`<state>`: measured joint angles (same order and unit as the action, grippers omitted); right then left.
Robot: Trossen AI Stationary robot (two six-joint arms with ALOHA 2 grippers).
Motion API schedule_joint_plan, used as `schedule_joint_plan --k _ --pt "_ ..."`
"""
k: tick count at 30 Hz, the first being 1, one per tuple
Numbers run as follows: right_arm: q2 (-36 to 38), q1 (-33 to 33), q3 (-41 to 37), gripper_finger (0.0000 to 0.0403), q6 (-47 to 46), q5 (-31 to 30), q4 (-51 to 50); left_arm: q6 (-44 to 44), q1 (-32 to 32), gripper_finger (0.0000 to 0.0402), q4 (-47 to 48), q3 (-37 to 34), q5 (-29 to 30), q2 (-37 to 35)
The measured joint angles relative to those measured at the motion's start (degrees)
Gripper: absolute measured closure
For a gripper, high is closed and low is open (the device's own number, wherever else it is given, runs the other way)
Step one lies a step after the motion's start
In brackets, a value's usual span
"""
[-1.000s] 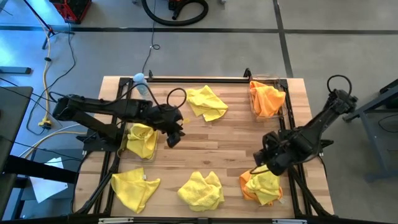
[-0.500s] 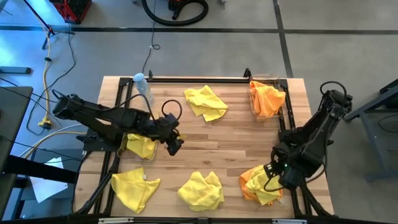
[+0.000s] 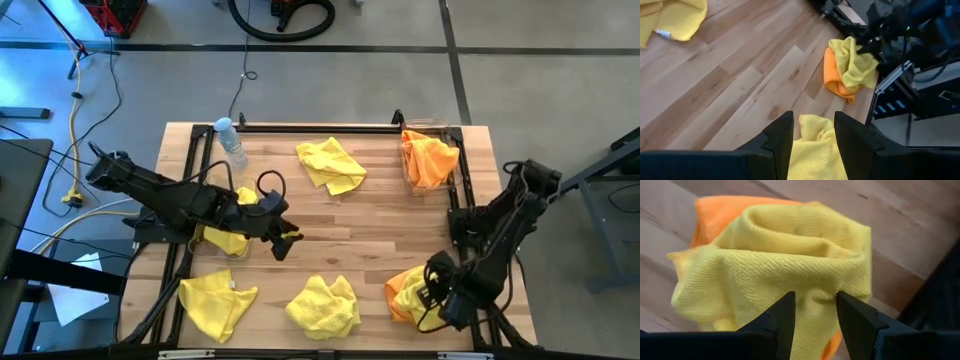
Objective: Sort microfiber towel by color & place in baskets
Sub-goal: Put the yellow microfiber cloth into the left transparent bin
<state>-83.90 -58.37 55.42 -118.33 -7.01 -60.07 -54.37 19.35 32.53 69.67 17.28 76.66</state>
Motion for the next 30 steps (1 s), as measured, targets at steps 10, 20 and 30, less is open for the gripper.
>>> schedule_joint_plan --k 10,20,30 --pt "-1.17 -0.12 0.00 0.0393 1.40 -7.08 0.61 2.12 -0.82 0.0271 -0.39 0.00 1.18 -0.02" --pt "6.92 0.54 0.00 0.0397 5.96 -28.20 3.12 17.98 -0.90 0.0193 -5.20 0.00 3.06 3.24" --pt "11.28 17.34 0.02 0.0402 43.94 -35.42 27.56 36.39 -2.75 0.0154 -26.97 -0.02 2.80 11.19"
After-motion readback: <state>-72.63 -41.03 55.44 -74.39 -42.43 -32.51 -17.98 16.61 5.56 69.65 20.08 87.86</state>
